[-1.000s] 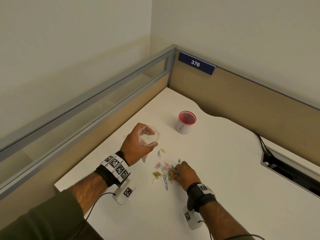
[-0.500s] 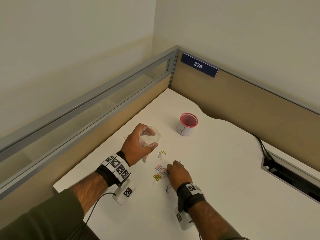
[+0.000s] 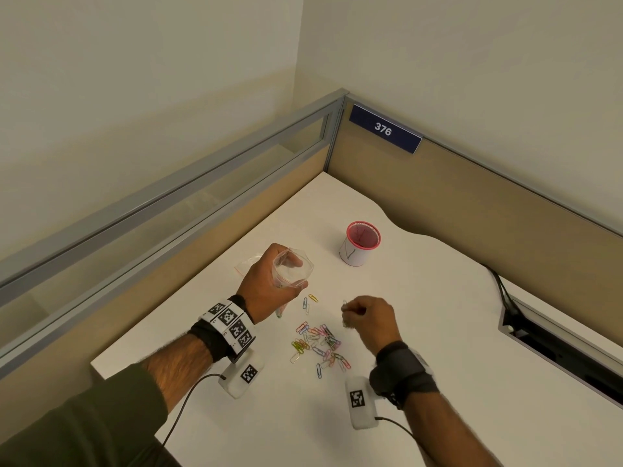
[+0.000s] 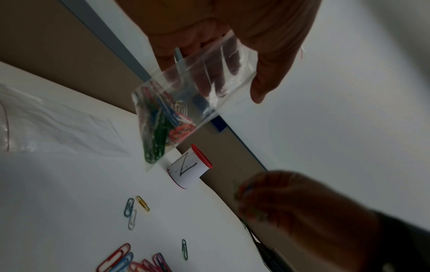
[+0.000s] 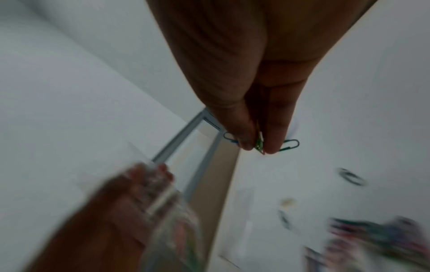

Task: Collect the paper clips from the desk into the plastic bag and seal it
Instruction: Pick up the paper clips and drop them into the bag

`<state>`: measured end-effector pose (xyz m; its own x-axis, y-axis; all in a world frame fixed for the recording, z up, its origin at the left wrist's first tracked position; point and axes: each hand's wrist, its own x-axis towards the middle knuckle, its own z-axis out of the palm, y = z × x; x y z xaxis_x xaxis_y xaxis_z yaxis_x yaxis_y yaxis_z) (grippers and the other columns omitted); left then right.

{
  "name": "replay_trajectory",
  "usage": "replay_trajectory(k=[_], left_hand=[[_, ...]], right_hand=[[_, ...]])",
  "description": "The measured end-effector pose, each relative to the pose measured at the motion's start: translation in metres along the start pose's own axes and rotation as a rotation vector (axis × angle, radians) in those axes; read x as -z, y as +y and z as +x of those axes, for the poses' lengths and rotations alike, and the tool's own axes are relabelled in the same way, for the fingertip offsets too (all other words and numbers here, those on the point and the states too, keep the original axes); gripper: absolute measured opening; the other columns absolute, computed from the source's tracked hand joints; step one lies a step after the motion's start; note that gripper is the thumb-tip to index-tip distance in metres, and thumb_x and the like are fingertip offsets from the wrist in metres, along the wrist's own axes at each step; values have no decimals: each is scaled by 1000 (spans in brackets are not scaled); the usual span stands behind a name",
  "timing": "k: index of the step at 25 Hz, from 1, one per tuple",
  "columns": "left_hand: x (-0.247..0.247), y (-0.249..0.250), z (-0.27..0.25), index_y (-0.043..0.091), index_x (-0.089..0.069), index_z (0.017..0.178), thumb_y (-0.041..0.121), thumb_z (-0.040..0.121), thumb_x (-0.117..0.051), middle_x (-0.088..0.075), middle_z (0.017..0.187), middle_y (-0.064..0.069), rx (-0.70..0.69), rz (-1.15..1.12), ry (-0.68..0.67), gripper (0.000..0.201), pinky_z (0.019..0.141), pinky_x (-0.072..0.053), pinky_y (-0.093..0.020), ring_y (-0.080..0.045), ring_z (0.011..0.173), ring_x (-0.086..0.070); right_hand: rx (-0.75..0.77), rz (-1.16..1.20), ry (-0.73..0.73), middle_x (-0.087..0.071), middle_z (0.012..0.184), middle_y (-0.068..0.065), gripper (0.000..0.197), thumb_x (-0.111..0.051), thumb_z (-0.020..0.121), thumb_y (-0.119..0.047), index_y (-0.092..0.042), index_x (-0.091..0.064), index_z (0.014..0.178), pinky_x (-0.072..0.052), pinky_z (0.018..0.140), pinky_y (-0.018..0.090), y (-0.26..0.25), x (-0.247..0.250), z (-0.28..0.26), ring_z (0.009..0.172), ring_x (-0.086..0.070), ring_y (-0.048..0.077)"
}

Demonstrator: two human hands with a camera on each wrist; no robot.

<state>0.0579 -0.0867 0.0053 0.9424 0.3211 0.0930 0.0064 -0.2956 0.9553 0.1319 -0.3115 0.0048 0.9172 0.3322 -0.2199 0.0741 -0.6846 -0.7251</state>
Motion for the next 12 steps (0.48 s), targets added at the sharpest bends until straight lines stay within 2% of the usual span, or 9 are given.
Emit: replay_trajectory(k=[3,6,8,10,12], left_hand=[[-5,0,2,20,-55,109,15,76,-83,-65,112,4,-7,-9,-20,44,101,-47,-28,-10,117,-61],[-10,1,4,20,-55,110,15,77,-83,-64,112,5,-15,9,-34,43,97,-46,-23,-9,116,-60],[-12,2,4,21,-55,110,16,77,-83,-64,110,7,-25,19,-49,43,96,-47,-24,-6,115,-59],[-14,2,3,25,-53,111,18,78,-82,-64,108,9,-31,26,-67,44,94,-50,-26,-6,113,-60],[-17,3,3,26,-51,112,20,79,-81,-64,105,9,-22,27,-89,45,87,-53,-25,-9,107,-63]], right_hand=[[124,198,48,-72,74,0,8,-70,80,-3,-9,-74,83,-55,65,20,-51,34,-10,61,-66,10],[246,243,58,-73,80,-2,9,-70,83,-8,-10,-75,90,-53,64,9,-97,50,-16,70,-67,7],[324,218,42,-73,85,0,9,-70,83,-9,-11,-74,91,-54,66,11,-115,47,-16,73,-67,8],[385,133,19,-70,87,1,7,-69,84,-11,-12,-73,89,-57,70,20,-121,36,-15,75,-65,12],[440,-9,-4,-67,89,3,6,-67,85,-13,-13,-72,89,-57,75,28,-121,24,-13,79,-63,16]])
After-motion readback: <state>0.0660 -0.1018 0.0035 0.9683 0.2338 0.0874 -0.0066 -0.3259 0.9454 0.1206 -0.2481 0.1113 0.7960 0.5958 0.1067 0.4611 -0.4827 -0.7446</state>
